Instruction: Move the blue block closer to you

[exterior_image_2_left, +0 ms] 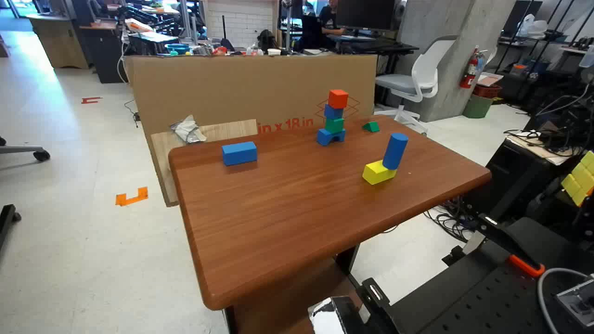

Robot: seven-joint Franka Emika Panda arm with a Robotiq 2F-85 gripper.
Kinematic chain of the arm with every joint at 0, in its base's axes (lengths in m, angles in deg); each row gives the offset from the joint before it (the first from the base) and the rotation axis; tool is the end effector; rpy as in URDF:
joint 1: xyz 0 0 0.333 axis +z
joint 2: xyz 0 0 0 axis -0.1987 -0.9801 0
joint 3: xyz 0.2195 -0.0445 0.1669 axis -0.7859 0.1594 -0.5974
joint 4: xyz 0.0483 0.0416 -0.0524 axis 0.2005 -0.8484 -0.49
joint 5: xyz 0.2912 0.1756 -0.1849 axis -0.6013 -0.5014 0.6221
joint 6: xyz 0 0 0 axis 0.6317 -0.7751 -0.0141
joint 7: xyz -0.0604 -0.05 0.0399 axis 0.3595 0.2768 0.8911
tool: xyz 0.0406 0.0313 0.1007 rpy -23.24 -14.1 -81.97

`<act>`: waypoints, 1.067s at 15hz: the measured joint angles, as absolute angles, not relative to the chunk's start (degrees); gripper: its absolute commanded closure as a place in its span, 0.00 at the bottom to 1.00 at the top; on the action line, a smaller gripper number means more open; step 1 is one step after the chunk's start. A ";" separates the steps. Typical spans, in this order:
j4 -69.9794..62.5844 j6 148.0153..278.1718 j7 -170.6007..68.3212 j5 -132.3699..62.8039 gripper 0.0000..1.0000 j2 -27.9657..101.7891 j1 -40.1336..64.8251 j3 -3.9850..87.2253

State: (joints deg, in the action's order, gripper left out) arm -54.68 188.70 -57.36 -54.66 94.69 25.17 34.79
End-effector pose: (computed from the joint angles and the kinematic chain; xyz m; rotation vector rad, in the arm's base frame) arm 0.3466 0.1271 0.5012 -2.8525 -0.3215 -0.1571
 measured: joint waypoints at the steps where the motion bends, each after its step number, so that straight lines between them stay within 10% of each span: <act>1: -54.69 188.71 -57.36 -54.66 0.00 94.69 25.17 34.79; 16: -61.32 204.78 -56.84 -54.59 0.00 89.20 24.59 31.19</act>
State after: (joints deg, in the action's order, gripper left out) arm -61.32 204.78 -56.84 -54.59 89.20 24.59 31.19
